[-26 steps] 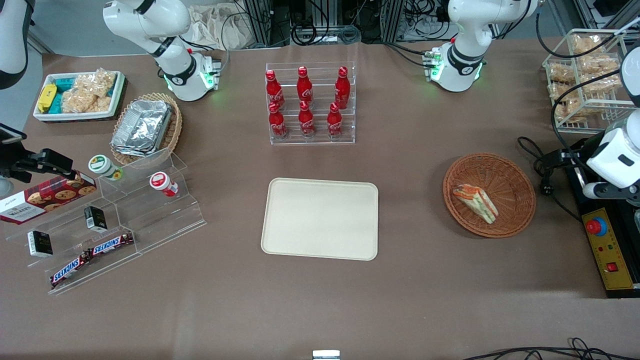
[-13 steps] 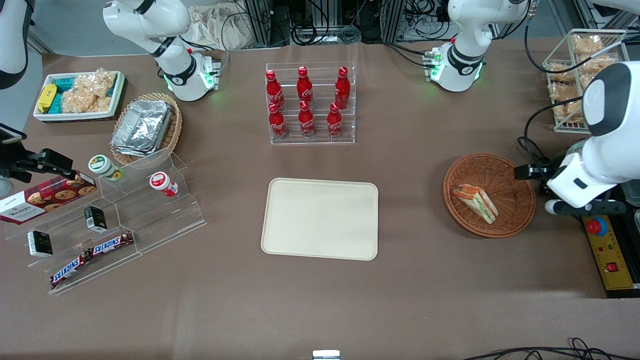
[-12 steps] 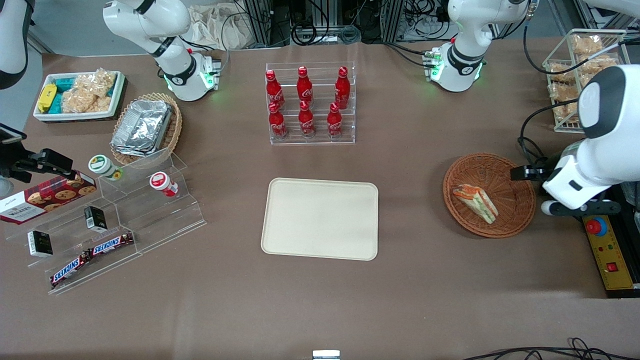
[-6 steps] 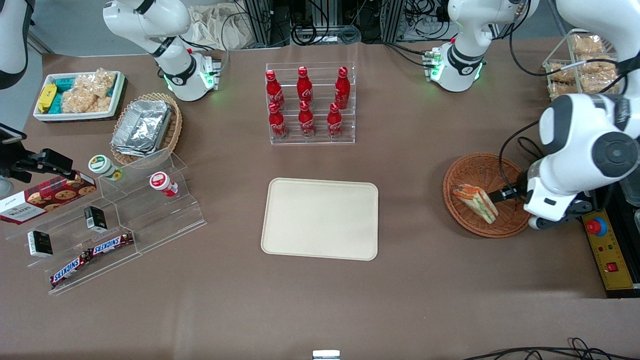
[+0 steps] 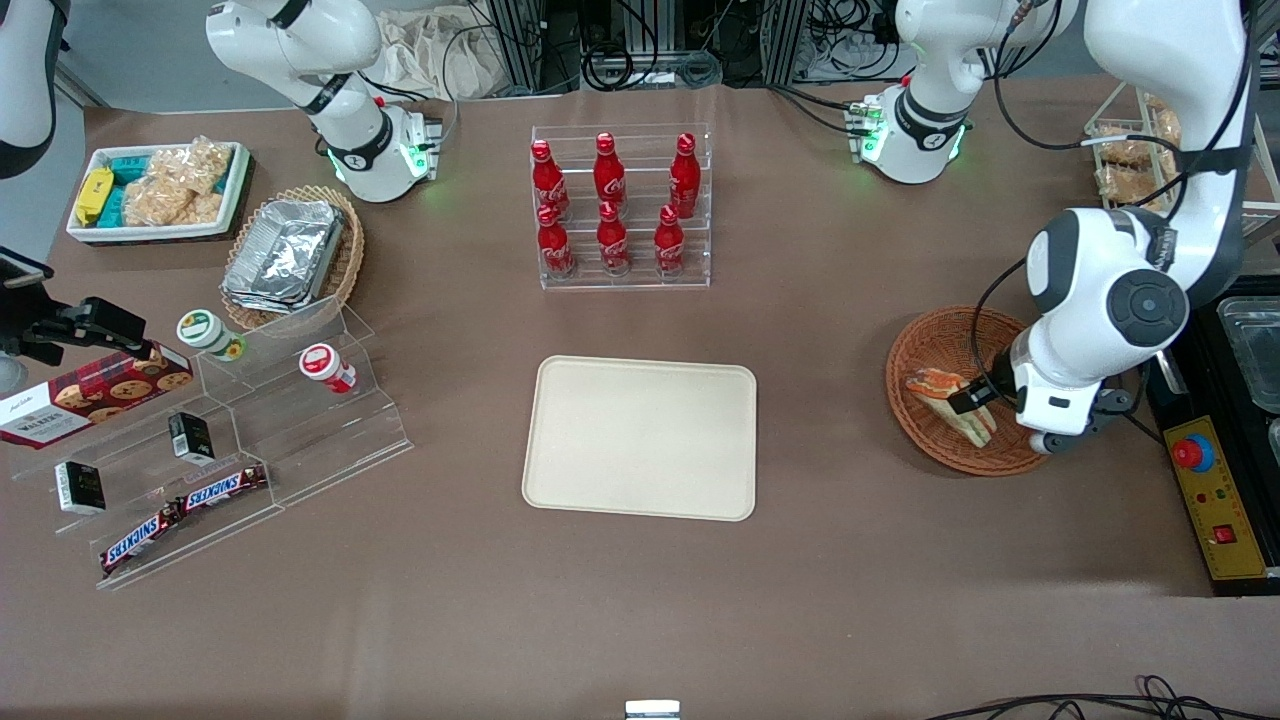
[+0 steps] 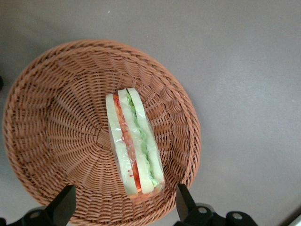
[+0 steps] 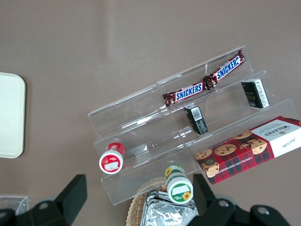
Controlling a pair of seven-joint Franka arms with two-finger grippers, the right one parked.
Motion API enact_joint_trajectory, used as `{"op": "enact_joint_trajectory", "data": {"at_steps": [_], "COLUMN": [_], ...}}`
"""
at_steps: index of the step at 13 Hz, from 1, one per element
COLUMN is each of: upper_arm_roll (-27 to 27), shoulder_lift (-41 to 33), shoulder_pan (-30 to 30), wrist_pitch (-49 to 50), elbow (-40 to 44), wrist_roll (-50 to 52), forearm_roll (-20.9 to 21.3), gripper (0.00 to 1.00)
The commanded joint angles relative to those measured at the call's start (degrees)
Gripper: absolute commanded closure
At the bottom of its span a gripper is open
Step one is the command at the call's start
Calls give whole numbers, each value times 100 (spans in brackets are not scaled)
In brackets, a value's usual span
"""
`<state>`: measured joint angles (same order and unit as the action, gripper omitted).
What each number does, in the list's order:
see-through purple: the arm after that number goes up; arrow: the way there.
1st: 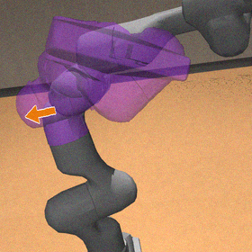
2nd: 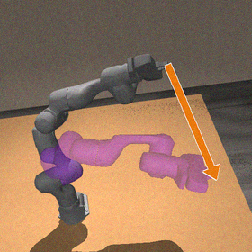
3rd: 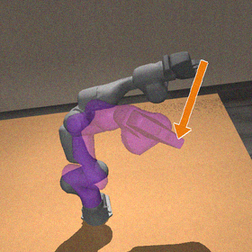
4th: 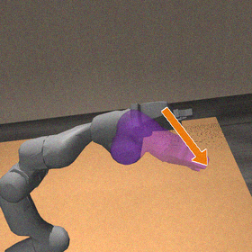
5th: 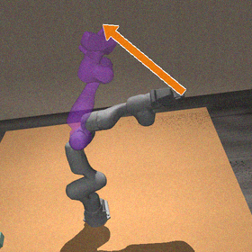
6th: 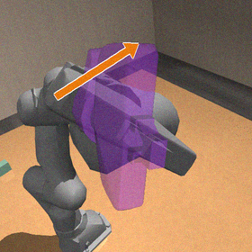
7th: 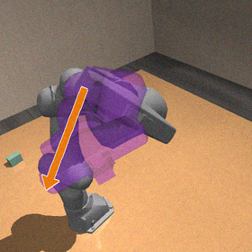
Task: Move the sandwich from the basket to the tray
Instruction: 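Lower the open left gripper around the sandwich and close it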
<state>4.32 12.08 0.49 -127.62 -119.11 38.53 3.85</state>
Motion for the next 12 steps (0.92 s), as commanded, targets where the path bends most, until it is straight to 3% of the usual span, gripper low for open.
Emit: {"op": "enact_joint_trajectory", "data": {"at_steps": [1,7,12], "upper_arm_roll": [-11,-19,-19], "shoulder_lift": [-101,145,225], "shoulder_pan": [-14,-41,-41], "wrist_pitch": [-491,-1423,-1512], "elbow": [-341,-640,-807], "wrist_roll": [320,576,585], "forearm_roll": [-51,-51,-33], "gripper": [5,5,18]}}
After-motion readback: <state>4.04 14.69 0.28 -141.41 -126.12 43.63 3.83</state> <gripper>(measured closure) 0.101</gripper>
